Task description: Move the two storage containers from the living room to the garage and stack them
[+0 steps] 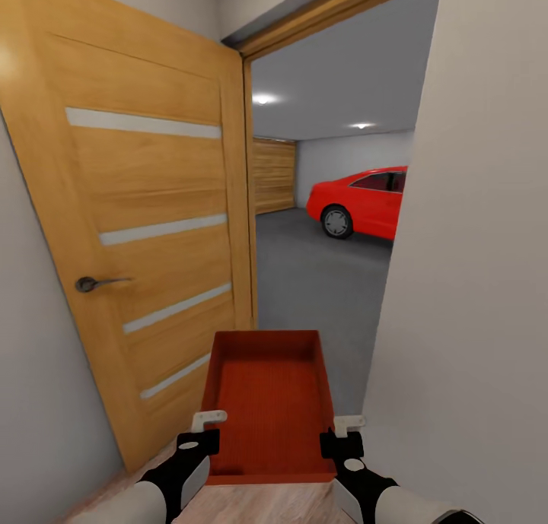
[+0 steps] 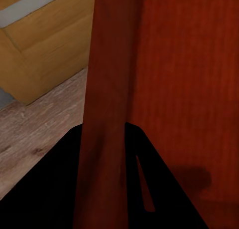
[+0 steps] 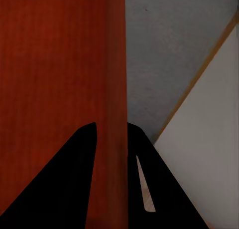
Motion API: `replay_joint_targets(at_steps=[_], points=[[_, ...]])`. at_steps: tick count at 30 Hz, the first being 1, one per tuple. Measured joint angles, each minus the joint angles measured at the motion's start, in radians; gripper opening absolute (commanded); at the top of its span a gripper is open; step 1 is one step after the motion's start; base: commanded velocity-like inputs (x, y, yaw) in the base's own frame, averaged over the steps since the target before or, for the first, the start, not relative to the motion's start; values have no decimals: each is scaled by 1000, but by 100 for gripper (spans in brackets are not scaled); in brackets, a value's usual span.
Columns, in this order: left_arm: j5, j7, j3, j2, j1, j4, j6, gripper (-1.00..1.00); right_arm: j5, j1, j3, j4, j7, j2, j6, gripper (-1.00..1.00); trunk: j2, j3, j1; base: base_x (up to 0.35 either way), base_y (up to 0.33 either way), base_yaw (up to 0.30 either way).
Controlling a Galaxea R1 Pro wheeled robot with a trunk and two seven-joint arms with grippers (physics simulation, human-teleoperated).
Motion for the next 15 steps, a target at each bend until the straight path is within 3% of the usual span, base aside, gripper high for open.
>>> replay_joint_targets(at_steps=[6, 15], points=[[0, 0, 0, 0, 0, 0, 0, -100, 0, 0, 0, 0, 0, 0, 0, -100, 0, 0, 0, 215, 245, -262], [1, 0, -1, 0, 0, 0, 0, -100, 0, 0, 1, 0, 0, 0, 0, -100, 0, 0, 0, 221, 245, -67]])
